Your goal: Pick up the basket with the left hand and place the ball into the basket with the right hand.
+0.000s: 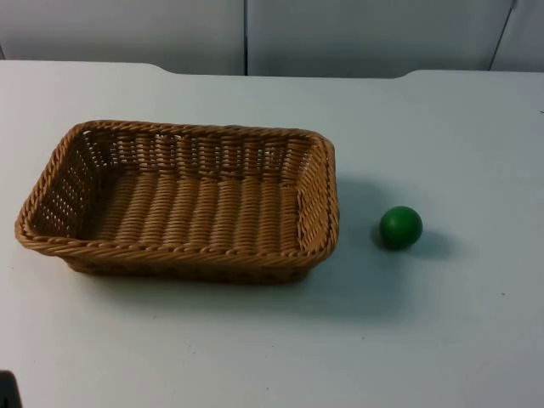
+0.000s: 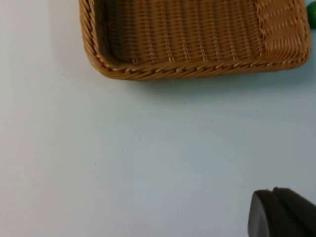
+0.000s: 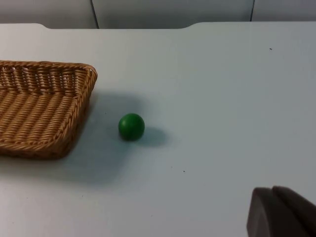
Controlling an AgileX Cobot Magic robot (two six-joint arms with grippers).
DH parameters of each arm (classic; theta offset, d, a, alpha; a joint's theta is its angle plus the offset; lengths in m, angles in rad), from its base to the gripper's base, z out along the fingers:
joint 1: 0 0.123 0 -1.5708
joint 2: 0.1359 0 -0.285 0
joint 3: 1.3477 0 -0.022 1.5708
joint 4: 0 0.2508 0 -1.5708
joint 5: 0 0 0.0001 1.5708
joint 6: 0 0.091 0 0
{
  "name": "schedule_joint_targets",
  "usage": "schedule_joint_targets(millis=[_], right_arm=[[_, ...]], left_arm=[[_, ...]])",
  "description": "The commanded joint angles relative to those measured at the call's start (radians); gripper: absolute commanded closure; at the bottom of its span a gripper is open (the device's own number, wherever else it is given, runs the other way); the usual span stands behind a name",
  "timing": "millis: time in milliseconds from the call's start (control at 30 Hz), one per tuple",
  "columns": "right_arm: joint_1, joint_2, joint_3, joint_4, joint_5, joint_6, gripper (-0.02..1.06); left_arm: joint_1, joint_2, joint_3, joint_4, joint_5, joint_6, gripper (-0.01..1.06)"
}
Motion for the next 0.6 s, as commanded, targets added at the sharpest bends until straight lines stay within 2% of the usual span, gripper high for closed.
schedule_joint_targets(millis=[0,67,200,233,300,400,433,500,567], right_arm=[[-0.006,-0.003,0.004,0.006,-0.005,-0.002,1.05],[-0.006,-0.003,0.004,0.006,-0.005,-0.002,1.05],[-0.006,-0.003,0.004,0.006,-0.005,-0.002,1.05],[-0.006,-0.003,0.004,0.006,-0.005,-0.002,1.05],[-0.006,-0.003,0.004,0.006,-0.005,-0.002,1.05],[-0.006,-0.003,0.004,0.006,-0.005,-0.002,1.05],[-0.006,-0.003,0.004,0.006,-0.005,-0.002,1.05],[-0.006,-0.003,0.004,0.006,-0.005,-0.002,1.05],[-0.006,-0.003,0.004,0.006,-0.005,-0.002,1.05]], left_arm=[[-0.007,0.090,-0.006,-0.036,-0.051,0.025,1.05],[-0.018,0.138,-0.006,-0.034,-0.077,0.025,1.05],[-0.083,0.333,-0.006,0.041,-0.231,-0.062,1.05],[-0.083,0.333,-0.006,0.041,-0.231,-0.062,1.05],[-0.142,0.399,-0.006,0.089,-0.325,-0.127,1.05],[-0.245,0.486,-0.006,0.267,-0.487,-0.331,1.05],[-0.245,0.486,-0.006,0.267,-0.487,-0.331,1.05],[-0.289,0.538,-0.006,0.420,-0.574,-0.506,1.05],[-0.298,0.581,-0.006,0.522,-0.640,-0.680,1.05]])
